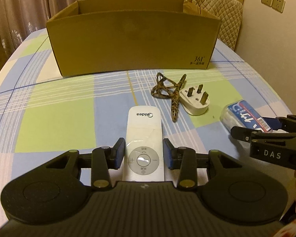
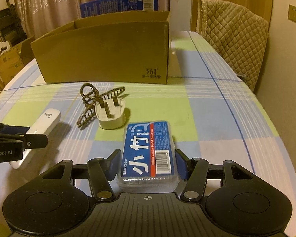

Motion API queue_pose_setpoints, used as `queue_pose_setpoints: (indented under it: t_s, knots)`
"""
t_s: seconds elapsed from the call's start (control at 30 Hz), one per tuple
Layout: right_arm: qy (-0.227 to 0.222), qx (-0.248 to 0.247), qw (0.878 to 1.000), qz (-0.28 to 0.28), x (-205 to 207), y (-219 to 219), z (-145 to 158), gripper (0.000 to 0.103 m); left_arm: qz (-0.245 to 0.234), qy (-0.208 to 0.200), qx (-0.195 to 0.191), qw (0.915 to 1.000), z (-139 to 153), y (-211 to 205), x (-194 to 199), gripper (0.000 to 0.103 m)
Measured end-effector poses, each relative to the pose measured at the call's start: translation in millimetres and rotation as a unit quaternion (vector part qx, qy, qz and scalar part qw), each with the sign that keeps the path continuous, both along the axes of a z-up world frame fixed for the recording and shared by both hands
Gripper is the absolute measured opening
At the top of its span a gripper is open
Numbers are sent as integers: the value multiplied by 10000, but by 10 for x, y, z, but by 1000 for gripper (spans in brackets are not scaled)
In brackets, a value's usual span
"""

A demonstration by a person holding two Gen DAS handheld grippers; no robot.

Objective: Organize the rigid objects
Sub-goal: 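Carry the boxed pack and remote into the cardboard box with both tools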

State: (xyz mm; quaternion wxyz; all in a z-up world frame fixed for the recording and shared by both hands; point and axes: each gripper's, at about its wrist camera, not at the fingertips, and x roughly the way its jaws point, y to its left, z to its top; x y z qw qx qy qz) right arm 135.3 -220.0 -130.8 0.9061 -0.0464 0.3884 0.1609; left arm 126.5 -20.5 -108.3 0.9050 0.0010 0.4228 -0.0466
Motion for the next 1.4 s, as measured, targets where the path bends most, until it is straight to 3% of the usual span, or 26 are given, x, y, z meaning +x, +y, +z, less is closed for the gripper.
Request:
queue_pose_setpoints:
  t_s: [0.57,0.97,1.2,1.4]
  knots:
    - [-311,194,9993,41,-257,110,506,54,-28,-261,-77,9996,400,21,-234,35]
    - [-401,287,9988,72,-383,137,670,54,-58,-392,-119,9991,593,23,-346,35]
    - [-180,654,9977,1,-336,94,751,54,-129,-456,-244,9986,683,52,-330,35]
    - [-318,900,9954,41,-105,111,1076,54,-203,-667,-156,9974,943,106,-116,35]
